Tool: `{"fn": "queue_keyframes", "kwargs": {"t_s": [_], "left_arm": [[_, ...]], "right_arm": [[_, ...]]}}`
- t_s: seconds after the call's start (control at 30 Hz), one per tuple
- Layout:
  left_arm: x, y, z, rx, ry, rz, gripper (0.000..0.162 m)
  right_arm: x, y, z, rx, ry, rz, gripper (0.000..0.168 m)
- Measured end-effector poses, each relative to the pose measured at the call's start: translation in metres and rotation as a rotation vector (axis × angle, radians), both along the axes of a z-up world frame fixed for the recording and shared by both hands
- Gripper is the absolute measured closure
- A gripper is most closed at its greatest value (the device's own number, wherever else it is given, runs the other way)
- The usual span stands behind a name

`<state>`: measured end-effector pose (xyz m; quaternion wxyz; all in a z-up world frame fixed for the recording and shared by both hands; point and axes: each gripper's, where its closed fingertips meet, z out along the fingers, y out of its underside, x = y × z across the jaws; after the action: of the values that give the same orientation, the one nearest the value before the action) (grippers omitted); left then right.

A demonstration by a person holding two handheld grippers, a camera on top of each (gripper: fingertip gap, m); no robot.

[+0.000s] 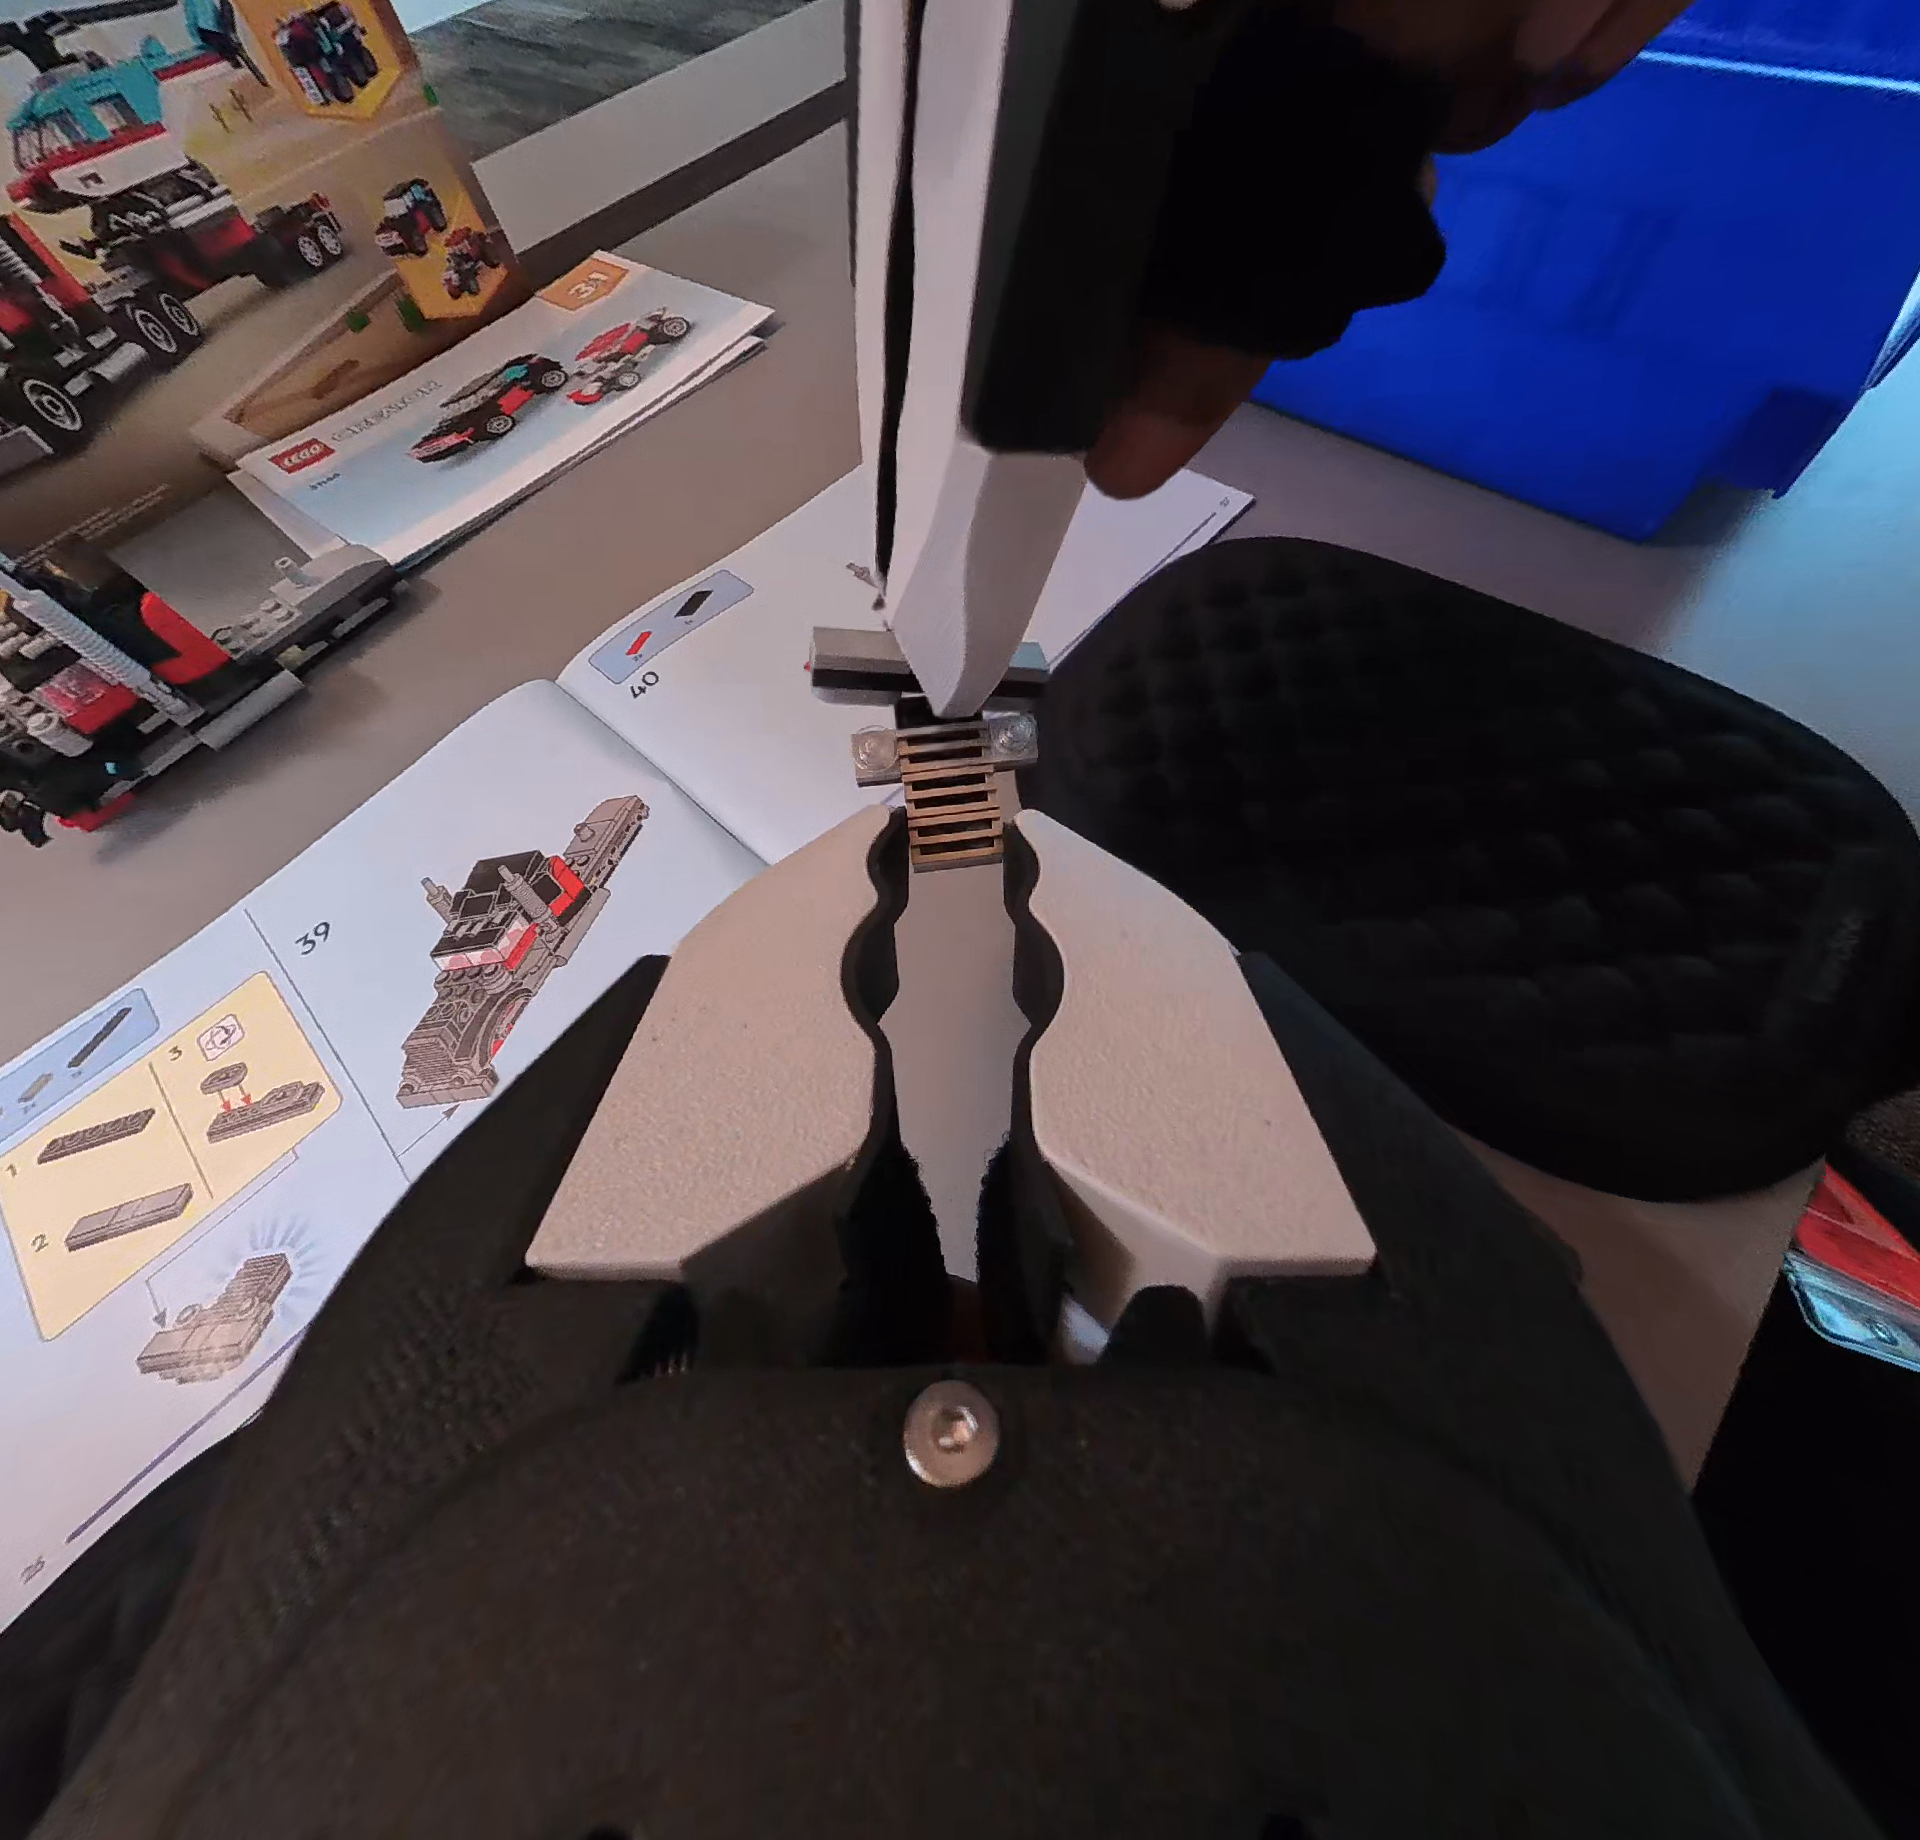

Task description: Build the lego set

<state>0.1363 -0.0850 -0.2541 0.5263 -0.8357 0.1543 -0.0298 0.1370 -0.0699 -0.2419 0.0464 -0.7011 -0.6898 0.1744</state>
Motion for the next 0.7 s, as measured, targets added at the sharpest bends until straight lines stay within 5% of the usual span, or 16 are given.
{"fn": "queue_keyframes", "kwargs": {"t_s": [0.7], "left_arm": [[0.0034, 0.0016, -0.002, 0.002, -0.003, -0.008, 0.144]], "right_arm": [[0.0043, -0.0021, -0.0061, -0.014, -0.032, -0.004, 0.159]]}}
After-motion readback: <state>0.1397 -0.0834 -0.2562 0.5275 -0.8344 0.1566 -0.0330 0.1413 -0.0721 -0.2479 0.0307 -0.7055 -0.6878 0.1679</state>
